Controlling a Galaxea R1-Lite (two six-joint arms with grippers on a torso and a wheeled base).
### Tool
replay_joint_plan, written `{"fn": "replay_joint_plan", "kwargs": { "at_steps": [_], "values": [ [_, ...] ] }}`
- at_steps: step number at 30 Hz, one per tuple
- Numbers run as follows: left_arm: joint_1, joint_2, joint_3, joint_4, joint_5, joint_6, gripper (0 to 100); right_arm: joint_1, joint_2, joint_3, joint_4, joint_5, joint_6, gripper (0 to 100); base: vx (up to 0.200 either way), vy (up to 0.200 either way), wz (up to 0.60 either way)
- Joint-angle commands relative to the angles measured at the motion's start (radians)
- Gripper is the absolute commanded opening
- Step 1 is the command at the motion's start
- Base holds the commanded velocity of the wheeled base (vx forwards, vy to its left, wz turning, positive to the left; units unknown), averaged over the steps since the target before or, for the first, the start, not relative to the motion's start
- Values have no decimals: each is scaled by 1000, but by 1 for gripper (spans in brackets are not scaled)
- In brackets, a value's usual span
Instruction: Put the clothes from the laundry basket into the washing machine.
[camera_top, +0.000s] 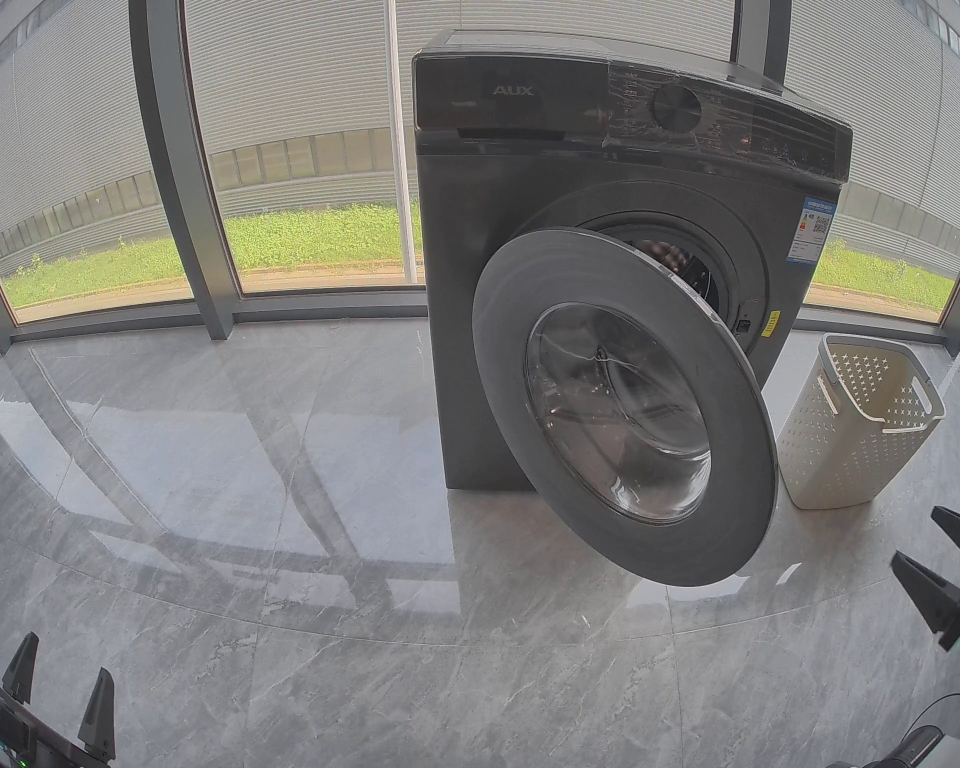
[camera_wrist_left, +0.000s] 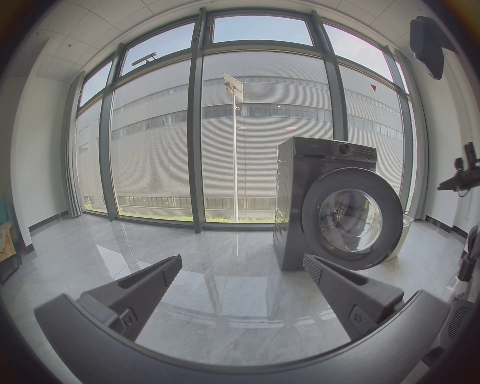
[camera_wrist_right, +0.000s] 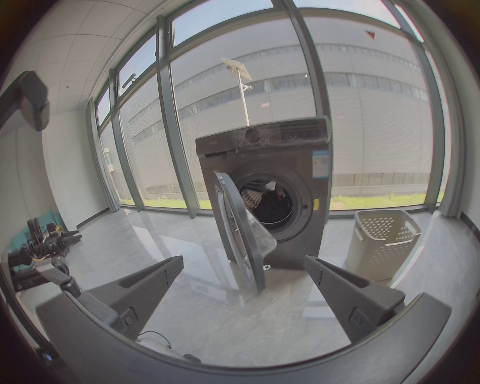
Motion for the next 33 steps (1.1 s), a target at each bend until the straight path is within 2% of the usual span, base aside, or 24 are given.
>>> {"fn": "replay_joint_plan", "kwargs": {
  "at_steps": [1, 2, 7, 8, 11, 15, 18, 19, 23, 25, 27, 28, 29, 30, 31, 32, 33],
  "values": [
    [0, -22, 16, 68, -78, 0, 100, 155, 533, -41, -206, 34, 92, 100, 0, 0, 0],
    [0, -20, 16, 63, -77, 0, 100, 151, 595, -50, -212, 35, 107, 100, 0, 0, 0],
    [1, -22, 16, 63, -78, 0, 100, 152, 772, -73, -320, 12, 89, 100, 0, 0, 0],
    [0, -22, 16, 63, -77, -1, 100, 158, 827, -84, -380, -38, 87, 100, 0, 0, 0],
    [0, -22, 16, 63, -75, -1, 100, 160, 942, -122, -464, -132, 95, 100, 0, 0, 0],
    [0, -22, 16, 63, -75, 0, 100, 137, 1020, -150, -561, -223, 103, 100, 0, 0, 0],
    [-2, -22, 16, 63, -75, 0, 100, 69, 1010, -153, -610, -275, 104, 100, 0, 0, 0],
    [-2, -22, 16, 63, -75, 0, 100, 46, 1002, -153, -617, -279, 103, 100, 0, 0, 0],
    [0, -22, 16, 63, -74, 0, 100, -113, 927, -147, -634, -267, 90, 100, 0, 0, 0],
    [0, -22, 16, 63, -74, 0, 100, -145, 892, -137, -636, -252, 89, 100, 0, 0, 0],
    [-2, -22, 16, 63, -74, 0, 100, -147, 862, -127, -634, -235, 90, 100, 0, 0, 0],
    [0, -22, 16, 63, -75, 0, 100, -141, 799, -88, -631, -187, 92, 100, 0, 0, 0],
    [0, -22, 16, 63, -75, 0, 100, -138, 784, -77, -631, -175, 90, 100, 0, 0, 0],
    [0, -22, 16, 63, -74, -1, 100, -90, 743, -28, -625, -112, 90, 100, 0, -200, 0],
    [0, -22, 16, 63, -72, 0, 100, -43, 727, -2, -627, -88, 93, 100, 0, -200, 0],
    [1, -22, 16, 63, -72, 0, 100, -27, 723, 7, -627, -78, 95, 100, 0, -200, 0],
    [0, -22, 16, 63, -69, 0, 100, 60, 711, 50, -628, -52, 106, 100, 0, -200, 0]
  ]
}}
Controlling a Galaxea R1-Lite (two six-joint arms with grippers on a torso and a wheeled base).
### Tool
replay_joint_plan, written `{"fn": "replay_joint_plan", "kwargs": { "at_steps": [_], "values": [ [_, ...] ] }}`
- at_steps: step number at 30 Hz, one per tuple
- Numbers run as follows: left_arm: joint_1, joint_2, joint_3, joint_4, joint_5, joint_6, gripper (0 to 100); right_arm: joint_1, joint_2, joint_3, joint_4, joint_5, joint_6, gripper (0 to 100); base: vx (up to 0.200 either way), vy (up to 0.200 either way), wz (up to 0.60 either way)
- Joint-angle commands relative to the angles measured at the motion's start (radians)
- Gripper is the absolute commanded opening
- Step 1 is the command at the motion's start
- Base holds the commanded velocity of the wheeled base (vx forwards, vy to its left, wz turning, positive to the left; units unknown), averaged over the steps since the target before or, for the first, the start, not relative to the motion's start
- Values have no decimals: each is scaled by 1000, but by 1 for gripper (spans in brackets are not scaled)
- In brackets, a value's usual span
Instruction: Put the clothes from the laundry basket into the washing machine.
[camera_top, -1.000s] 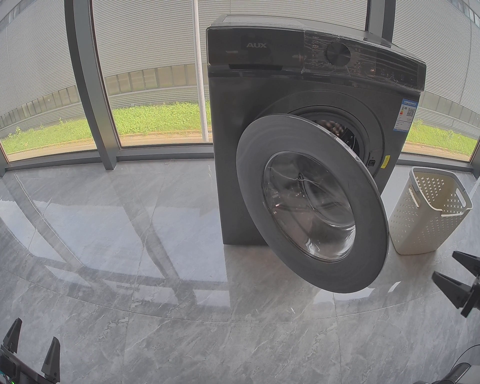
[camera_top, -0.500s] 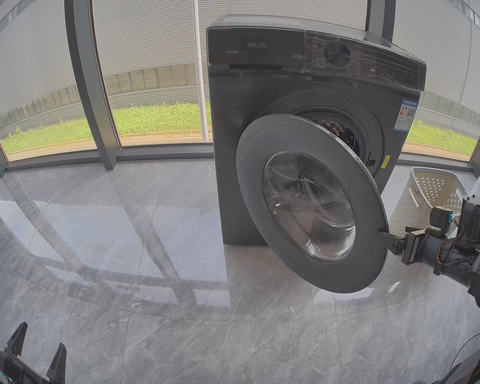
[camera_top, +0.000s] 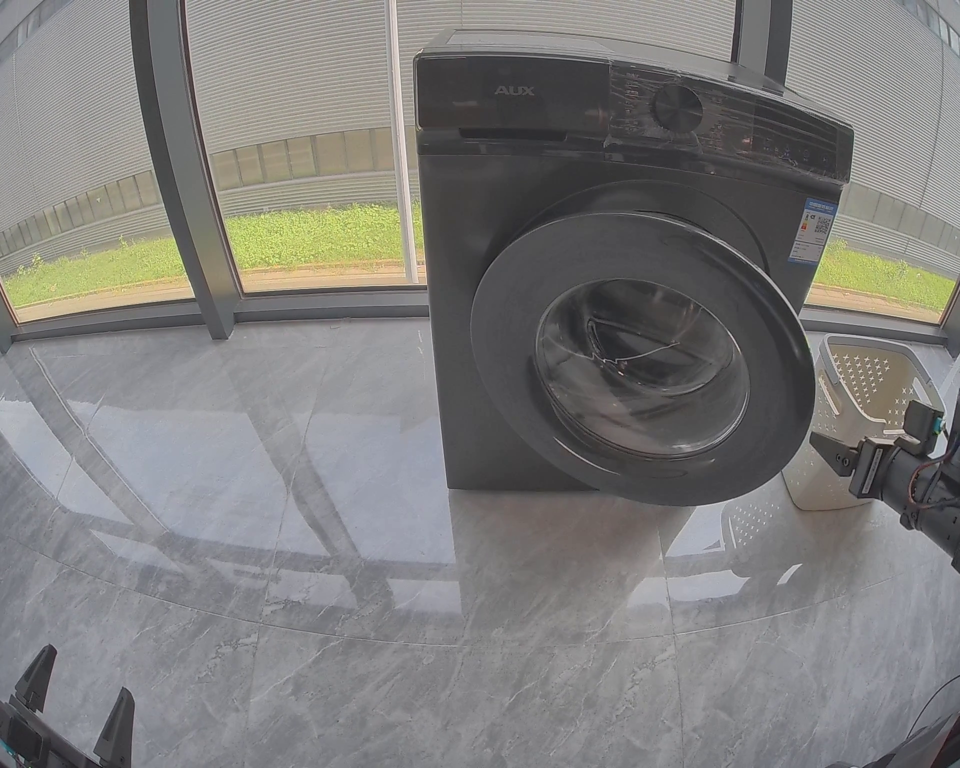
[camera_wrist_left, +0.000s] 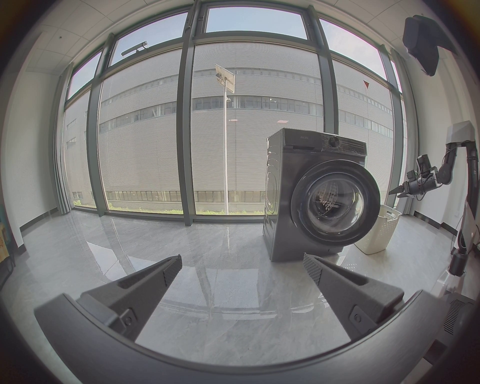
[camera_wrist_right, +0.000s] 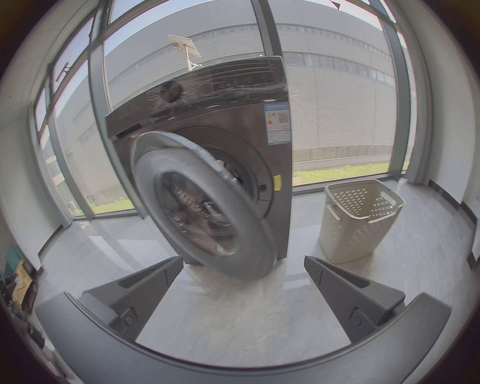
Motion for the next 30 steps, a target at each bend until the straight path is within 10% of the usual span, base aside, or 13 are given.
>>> {"fn": "replay_joint_plan", "kwargs": {
  "at_steps": [1, 6, 30],
  "values": [
    [0, -11, 16, -1, 9, -2, 100, 218, -142, 159, -5, 111, 19, 100, 0, -200, 0],
    [0, -11, 16, -1, 15, -6, 100, 345, -95, 217, -36, 113, 57, 100, 0, -200, 0],
    [0, -11, 16, -1, 14, -2, 100, 428, 52, 154, -186, 118, 94, 100, 0, -142, 0]
  ]
}}
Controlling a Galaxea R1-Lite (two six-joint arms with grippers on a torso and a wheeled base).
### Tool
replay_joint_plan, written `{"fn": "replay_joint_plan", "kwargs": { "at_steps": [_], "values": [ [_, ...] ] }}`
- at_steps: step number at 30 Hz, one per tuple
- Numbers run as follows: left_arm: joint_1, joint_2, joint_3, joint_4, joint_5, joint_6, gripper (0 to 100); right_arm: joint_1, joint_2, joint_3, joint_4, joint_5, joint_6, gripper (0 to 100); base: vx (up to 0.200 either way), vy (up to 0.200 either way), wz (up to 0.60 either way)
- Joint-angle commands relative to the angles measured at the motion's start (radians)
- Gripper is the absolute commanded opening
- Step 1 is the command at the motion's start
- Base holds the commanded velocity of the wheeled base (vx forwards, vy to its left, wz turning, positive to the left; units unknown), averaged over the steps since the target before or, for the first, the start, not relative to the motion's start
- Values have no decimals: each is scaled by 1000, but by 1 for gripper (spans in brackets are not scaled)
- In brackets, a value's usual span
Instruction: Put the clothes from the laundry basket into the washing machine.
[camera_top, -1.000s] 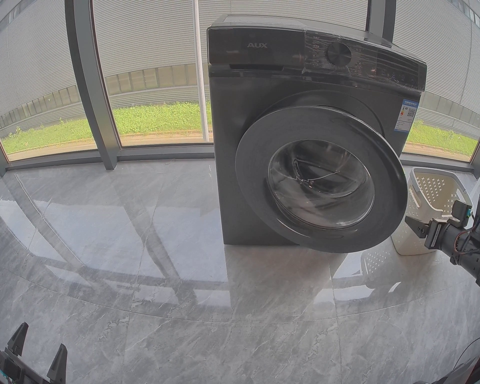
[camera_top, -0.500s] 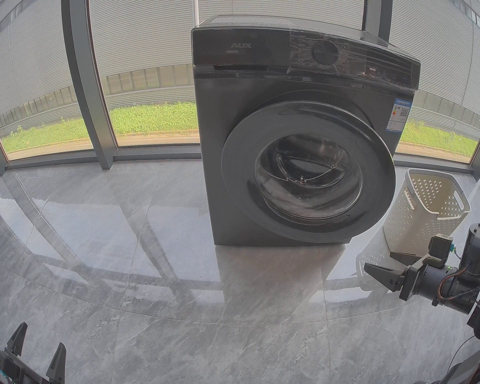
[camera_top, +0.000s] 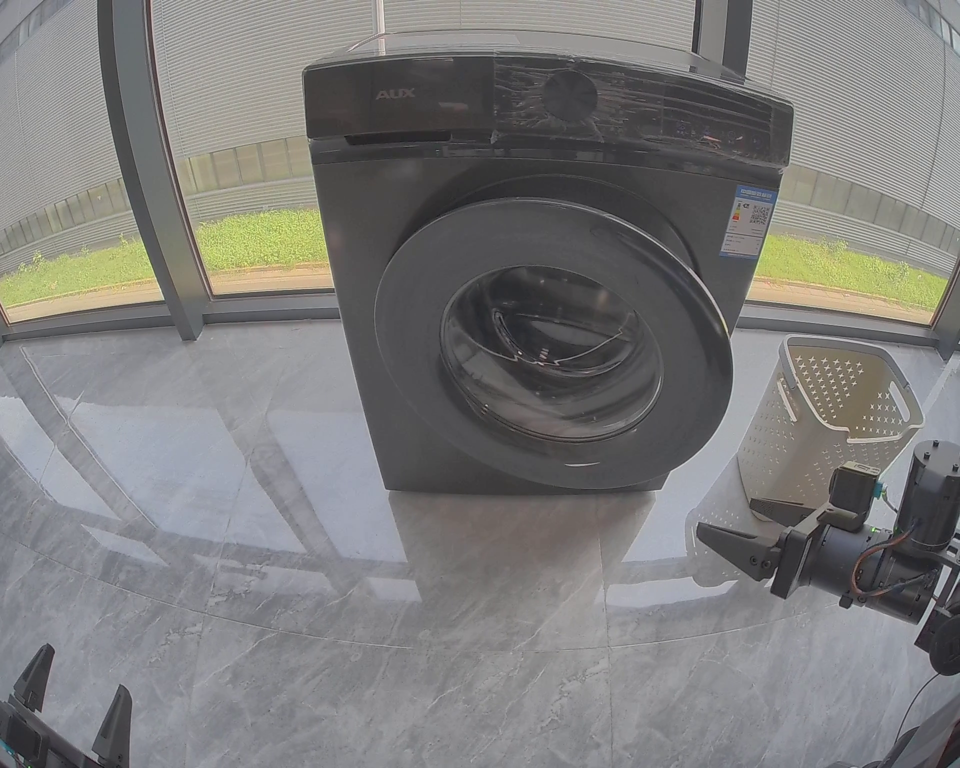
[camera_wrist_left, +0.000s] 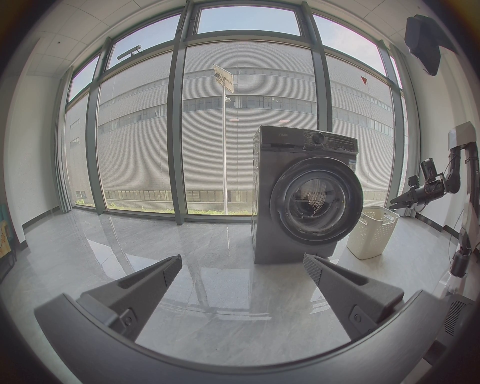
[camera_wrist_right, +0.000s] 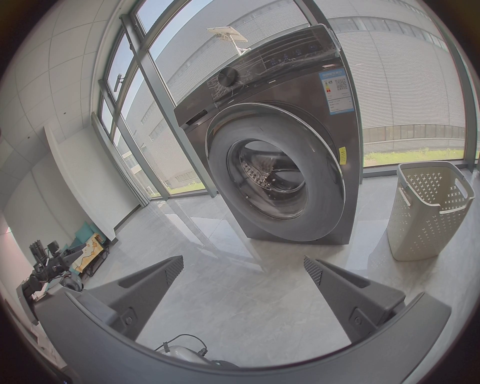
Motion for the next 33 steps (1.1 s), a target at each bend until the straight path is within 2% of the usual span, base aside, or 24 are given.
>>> {"fn": "replay_joint_plan", "kwargs": {
  "at_steps": [1, 8, 14, 33],
  "values": [
    [1, -13, 18, 0, 1, -1, 100, 22, 9, 3, -1, 1, 0, 100, 0, 0, 0],
    [0, -13, 16, 0, 1, 0, 100, 43, 12, 1, 1, 0, 1, 100, 0, -171, 0],
    [0, -13, 18, 0, 1, 0, 100, 57, 13, 3, 1, 0, 1, 100, 0, 0, 0],
    [0, -13, 18, 0, 1, -6, 100, 74, 35, -2, -2, 0, 5, 100, 200, 0, 0]
  ]
}}
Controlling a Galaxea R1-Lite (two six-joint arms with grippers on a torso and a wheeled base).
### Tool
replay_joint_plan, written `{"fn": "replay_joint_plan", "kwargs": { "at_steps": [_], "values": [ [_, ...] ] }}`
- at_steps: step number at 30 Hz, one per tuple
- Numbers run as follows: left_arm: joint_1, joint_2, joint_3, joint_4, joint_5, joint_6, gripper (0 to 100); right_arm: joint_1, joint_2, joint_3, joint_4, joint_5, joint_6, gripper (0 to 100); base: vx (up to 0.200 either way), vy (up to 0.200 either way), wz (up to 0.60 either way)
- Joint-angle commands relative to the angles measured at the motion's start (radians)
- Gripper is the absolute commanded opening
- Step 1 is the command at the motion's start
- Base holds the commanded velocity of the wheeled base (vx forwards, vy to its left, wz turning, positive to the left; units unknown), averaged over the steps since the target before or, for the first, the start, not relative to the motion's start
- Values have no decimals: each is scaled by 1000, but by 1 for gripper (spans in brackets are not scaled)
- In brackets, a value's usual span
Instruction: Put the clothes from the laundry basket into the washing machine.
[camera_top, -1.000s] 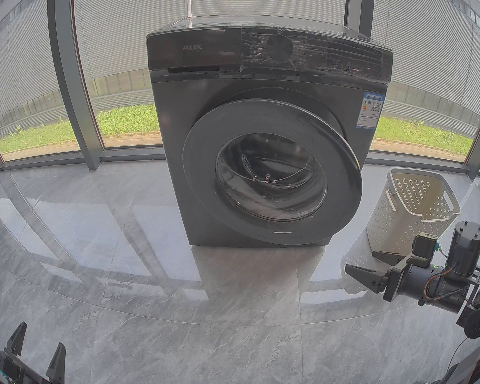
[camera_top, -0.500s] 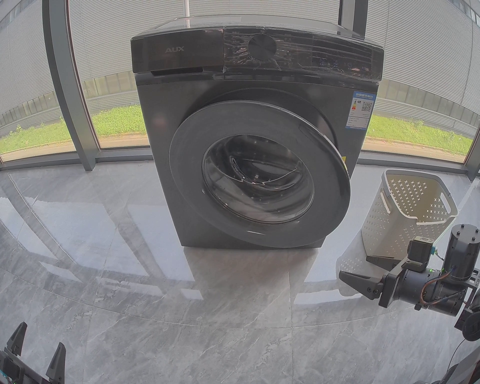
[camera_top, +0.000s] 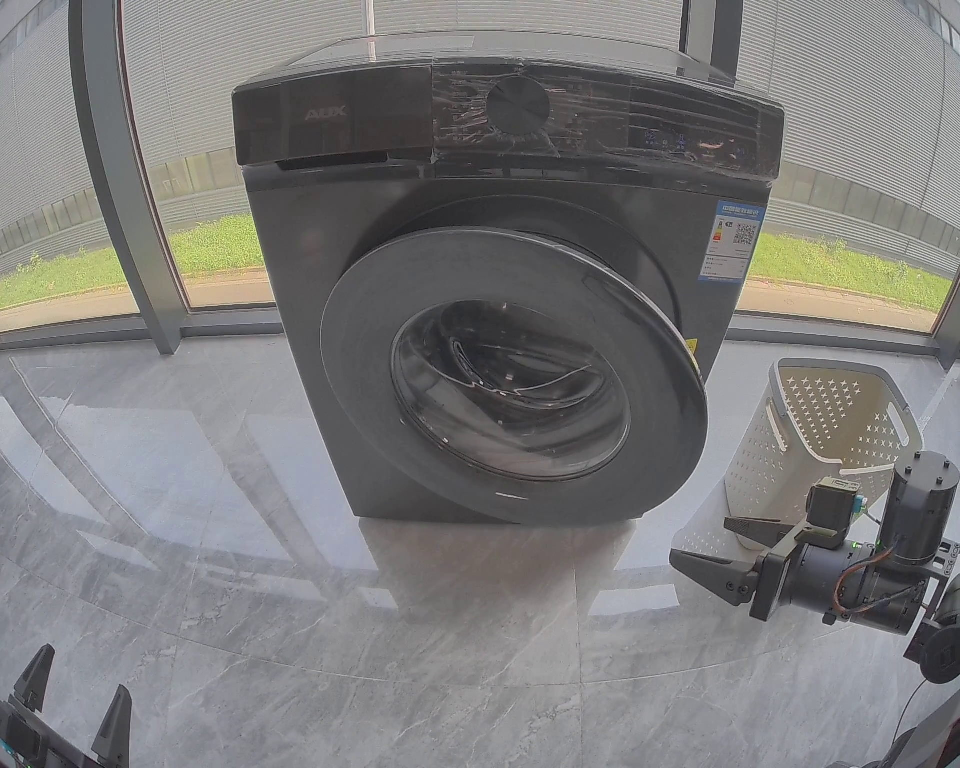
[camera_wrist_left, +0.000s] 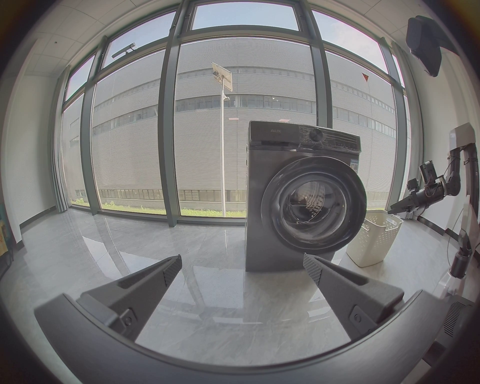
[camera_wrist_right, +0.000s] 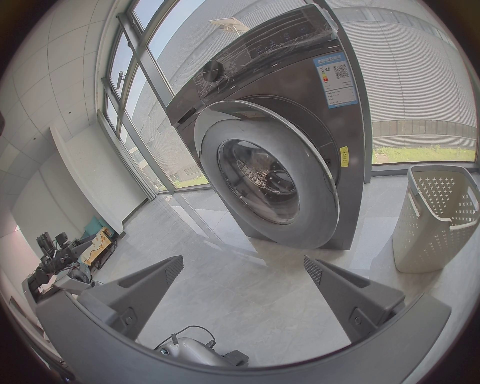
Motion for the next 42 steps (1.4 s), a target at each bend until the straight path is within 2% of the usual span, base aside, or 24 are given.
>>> {"fn": "replay_joint_plan", "kwargs": {
  "at_steps": [1, 6, 12, 16, 18, 20, 21, 27, 28, 32, 42],
  "values": [
    [0, -14, 18, 0, 0, -1, 100, 0, 2, -3, 0, 0, -2, 100, 200, 0, 0],
    [0, -14, 18, 0, 0, 1, 100, -7, 44, -50, -1, -3, 1, 100, 200, 0, 0],
    [0, -14, 18, 0, 0, 4, 100, -9, 136, -122, -18, -1, 40, 100, 67, 0, 0],
    [0, -14, 18, 0, 0, 4, 100, -21, 205, -156, -112, -17, 38, 100, 0, 0, 0],
    [0, -14, 18, 0, 0, 4, 100, -47, 239, -173, -179, -43, 35, 100, 0, 0, 0],
    [0, -14, 18, 0, 0, 7, 100, -64, 258, -165, -264, -89, 32, 100, 0, 0, 0],
    [0, -14, 18, 0, 0, 7, 100, -62, 258, -159, -293, -96, 32, 100, 0, 0, 0],
    [2, -14, 18, 0, 1, 5, 100, -46, 220, -56, -377, -98, 24, 100, 0, -33, 0],
    [0, -14, 18, 0, 1, 5, 100, -35, 205, -40, -376, -98, 24, 0, 0, -200, 0],
    [0, -14, 18, 0, 0, 5, 100, -16, 191, -9, -383, -98, 24, 0, 0, -200, 0],
    [0, -14, 18, 0, 0, 5, 100, 48, 180, -1, -385, -98, 26, 0, 0, 0, 0]
  ]
}}
